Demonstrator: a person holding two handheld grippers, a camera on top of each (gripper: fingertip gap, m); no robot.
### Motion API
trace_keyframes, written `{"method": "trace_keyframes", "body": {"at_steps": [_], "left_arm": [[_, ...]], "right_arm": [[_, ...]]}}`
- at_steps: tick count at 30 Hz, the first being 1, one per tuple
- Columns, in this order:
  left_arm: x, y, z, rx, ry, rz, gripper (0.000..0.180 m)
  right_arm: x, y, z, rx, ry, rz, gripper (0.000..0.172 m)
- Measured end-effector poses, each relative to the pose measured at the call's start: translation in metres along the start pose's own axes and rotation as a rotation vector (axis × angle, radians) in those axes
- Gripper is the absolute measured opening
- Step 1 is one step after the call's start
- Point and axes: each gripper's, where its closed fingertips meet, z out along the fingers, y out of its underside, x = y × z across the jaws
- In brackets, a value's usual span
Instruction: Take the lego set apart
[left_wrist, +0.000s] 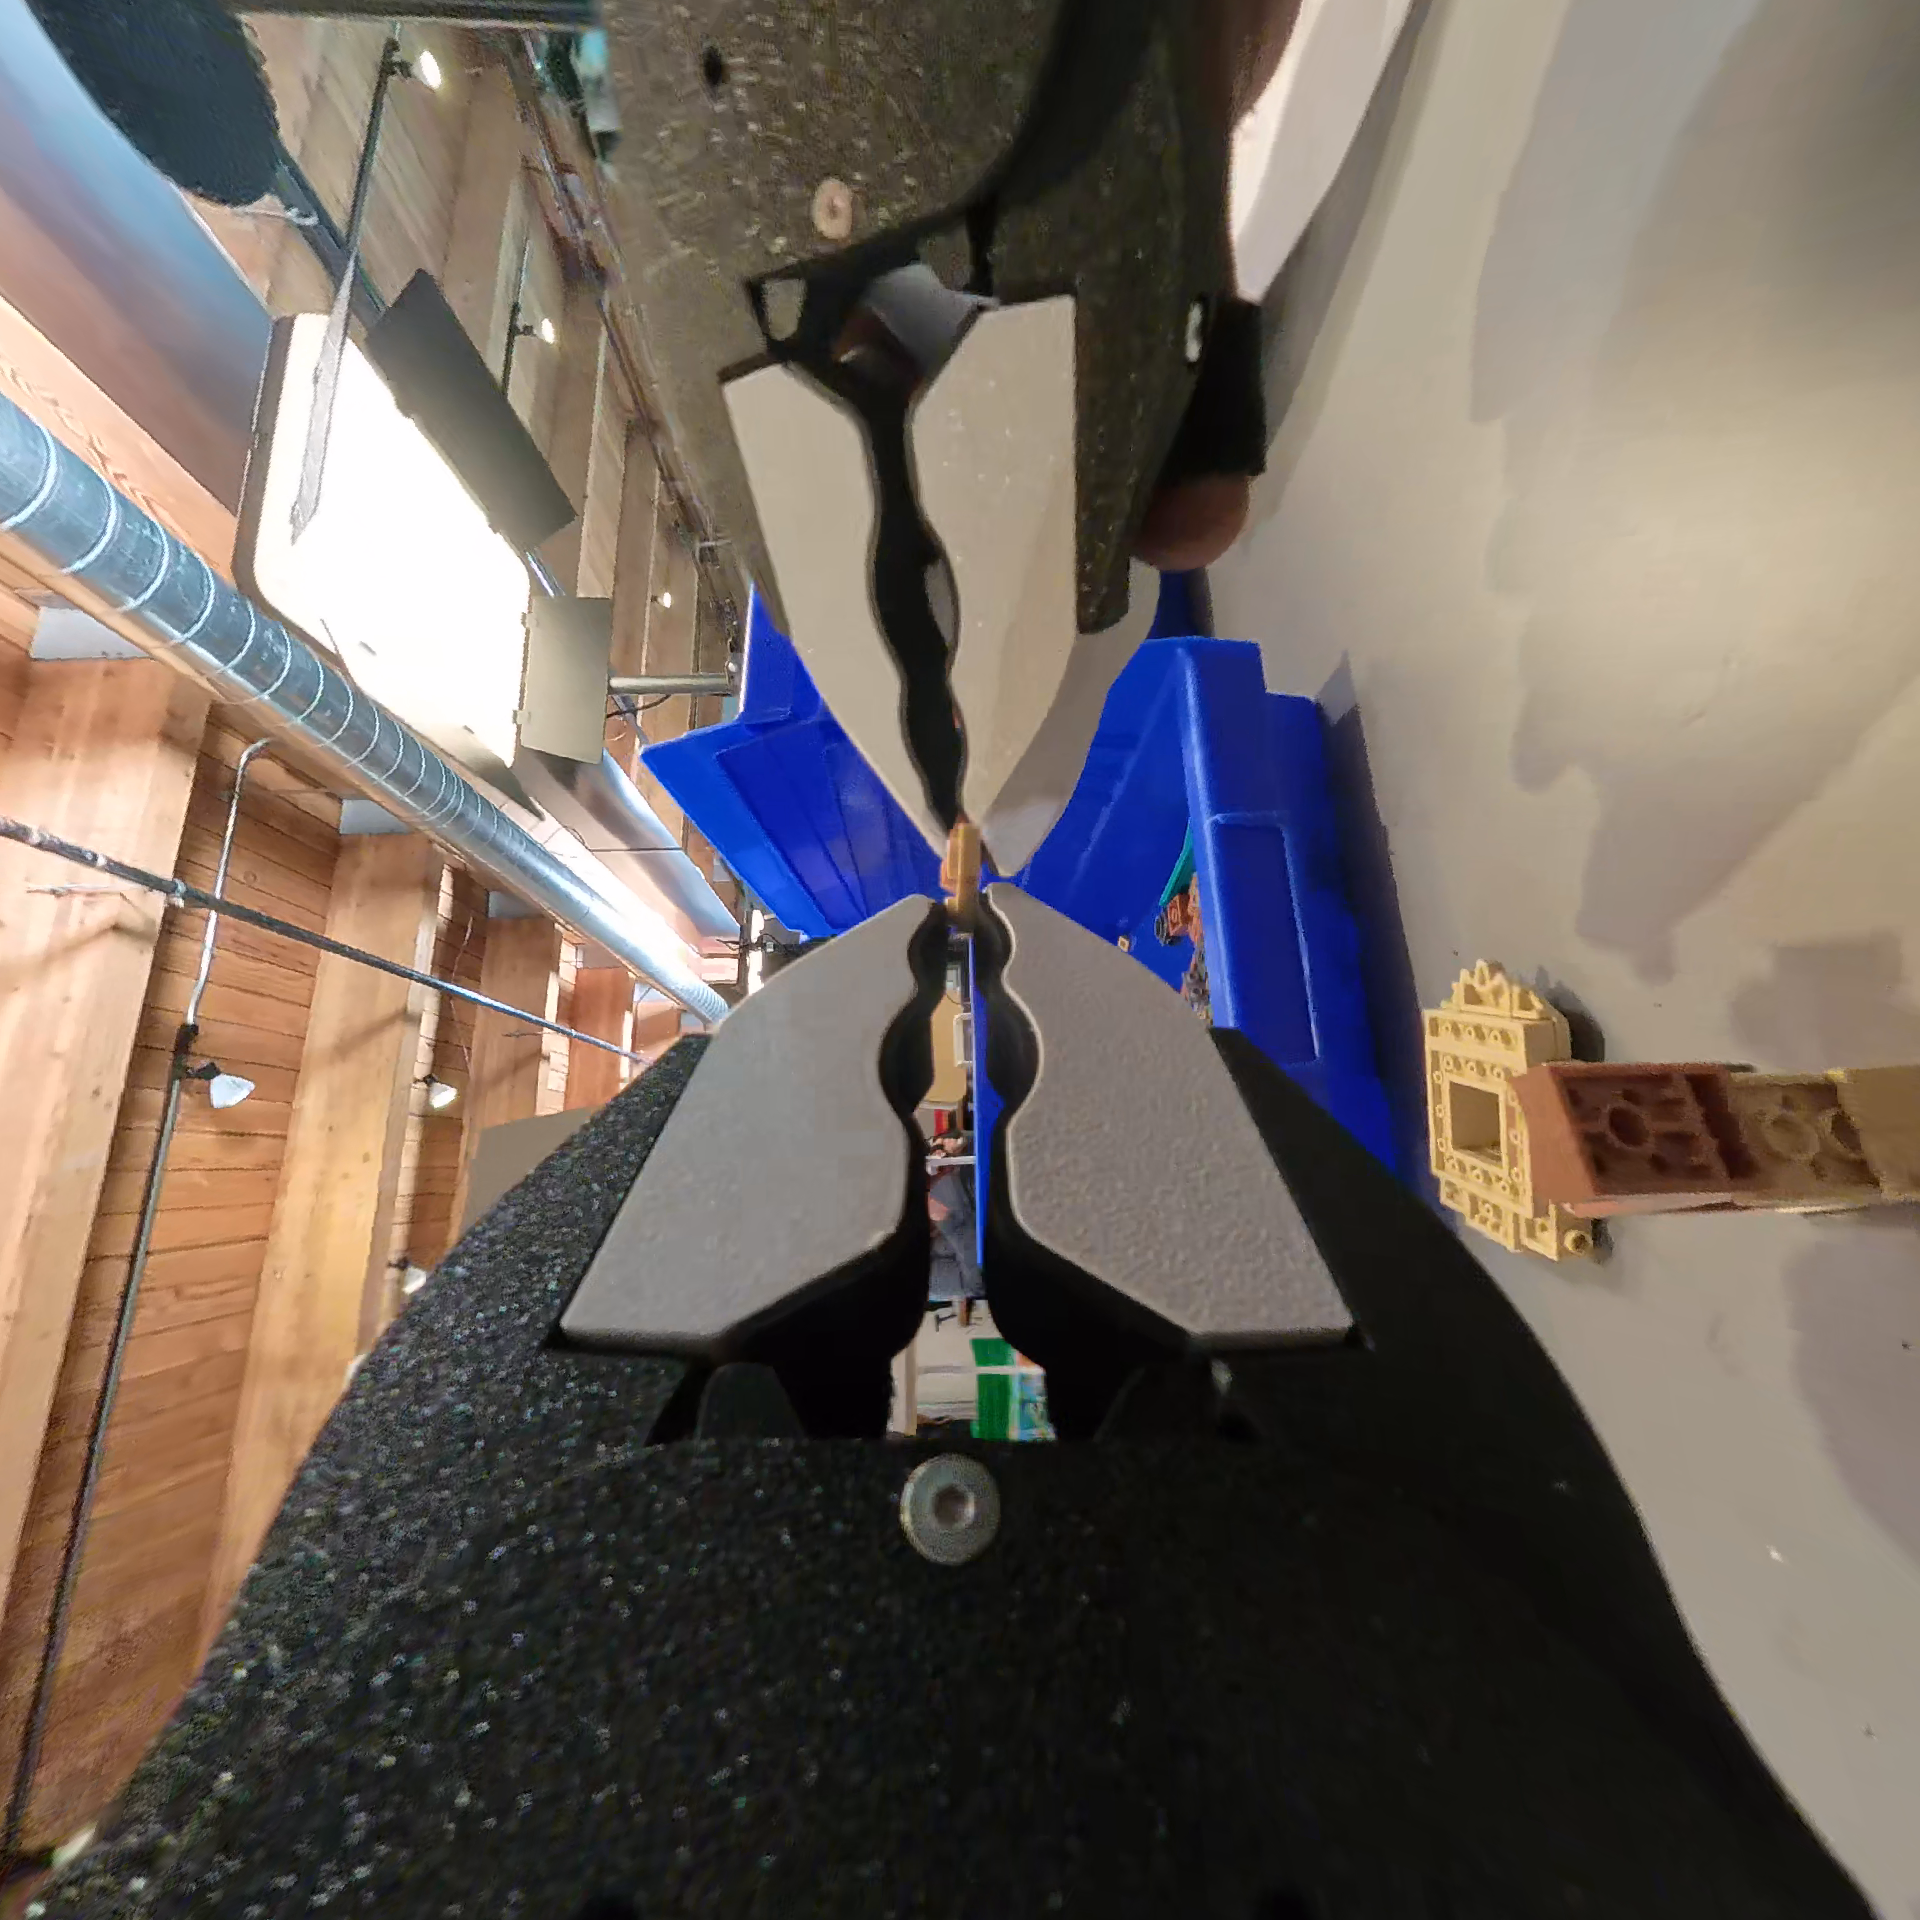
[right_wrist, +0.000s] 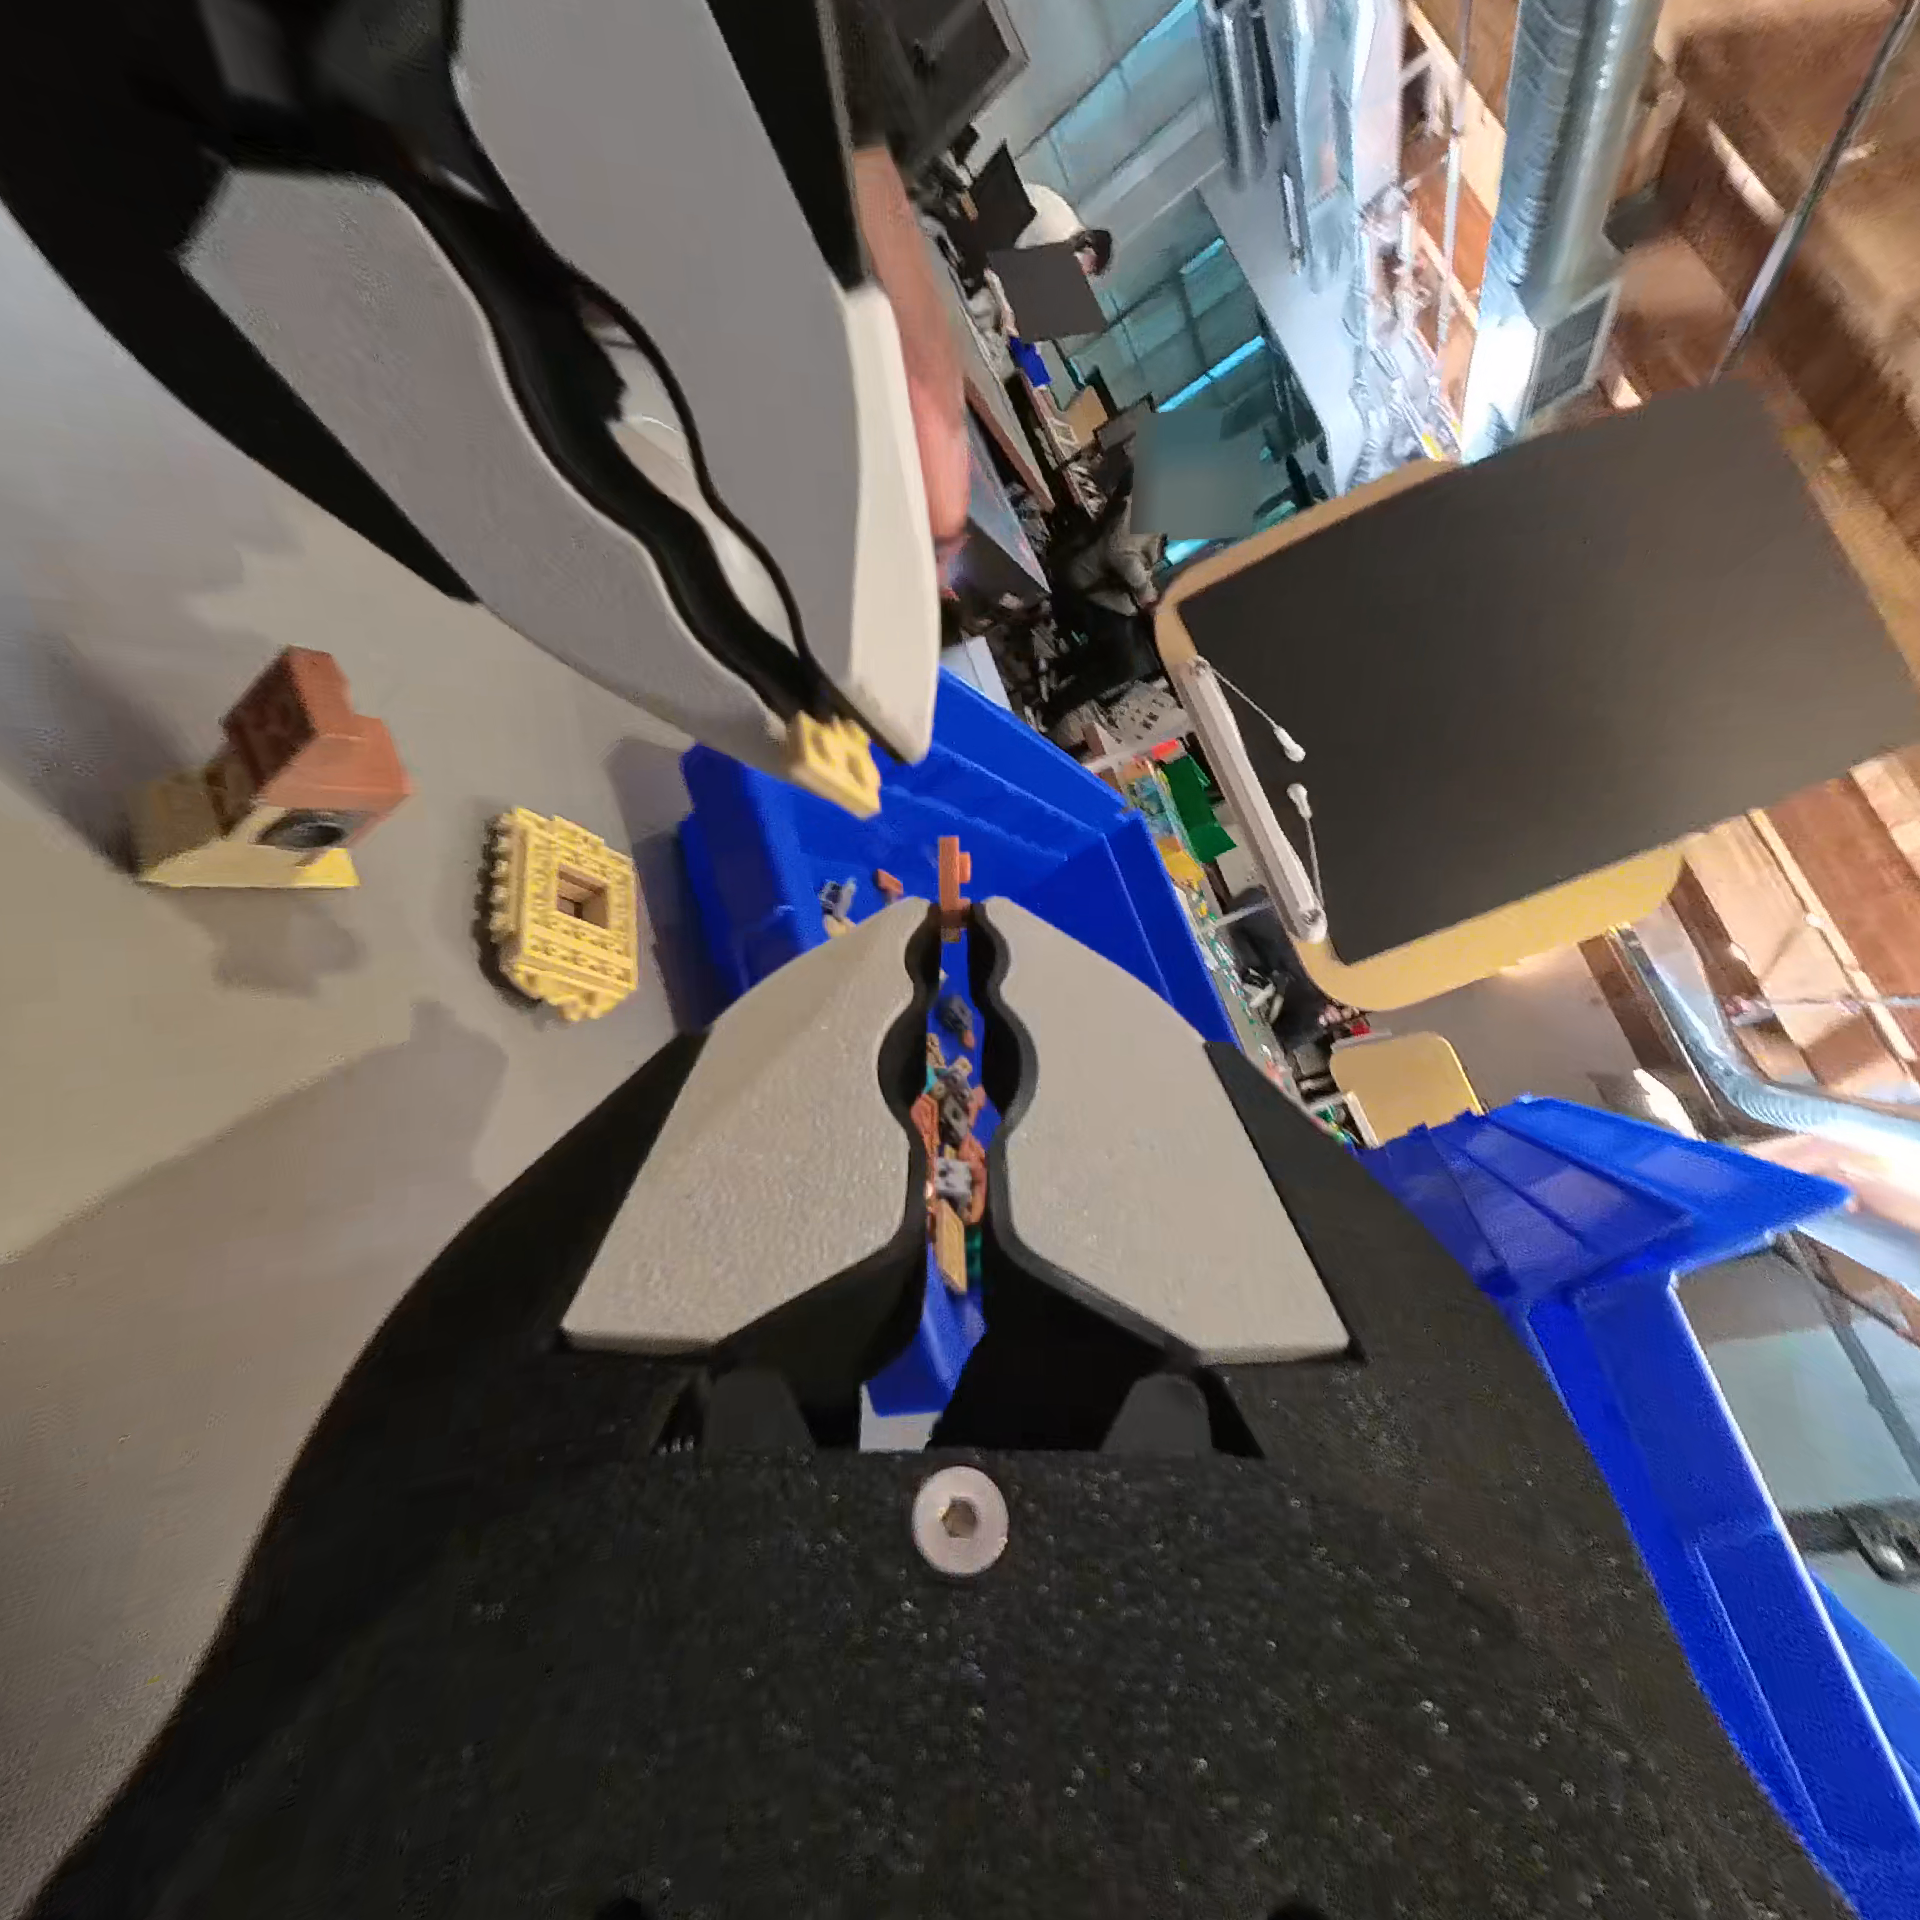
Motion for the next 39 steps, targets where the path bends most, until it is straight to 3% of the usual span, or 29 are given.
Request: {"method": "trace_keyframes", "body": {"at_steps": [5, 8, 10, 14, 18, 22, 27, 34, 39], "left_arm": [[-0.013, 0.028, 0.005, -0.093, -0.041, -0.200, 0.004], [-0.013, 0.051, 0.009, -0.180, -0.050, -0.303, 0.004], [-0.011, 0.059, 0.010, -0.210, -0.049, -0.325, 0.005], [-0.008, 0.063, 0.011, -0.228, -0.040, -0.338, 0.005], [-0.007, 0.058, 0.012, -0.213, -0.030, -0.327, 0.005], [-0.003, 0.046, 0.013, -0.154, -0.009, -0.301, 0.005], [0.004, 0.042, 0.015, -0.152, 0.020, -0.248, 0.005], [0.009, 0.037, 0.015, -0.139, 0.040, -0.167, 0.004], [0.002, 0.043, 0.014, -0.159, 0.006, -0.179, 0.005]], "right_arm": [[0.033, 0.040, 0.022, -0.190, 0.192, 0.073, 0.005], [0.045, 0.072, 0.040, -0.350, 0.263, 0.085, 0.017], [0.044, 0.077, 0.044, -0.367, 0.260, 0.066, 0.022], [0.047, 0.069, 0.036, -0.309, 0.268, 0.047, 0.023], [0.049, 0.045, 0.023, -0.157, 0.251, 0.062, 0.023], [0.020, -0.002, 0.007, 0.094, 0.172, -0.192, 0.020], [0.004, -0.014, 0.011, 0.079, 0.210, -0.426, 0.020], [-0.010, -0.016, 0.020, 0.064, 0.180, -0.508, 0.011], [-0.001, -0.016, 0.024, 0.057, 0.213, -0.442, 0.004]]}}
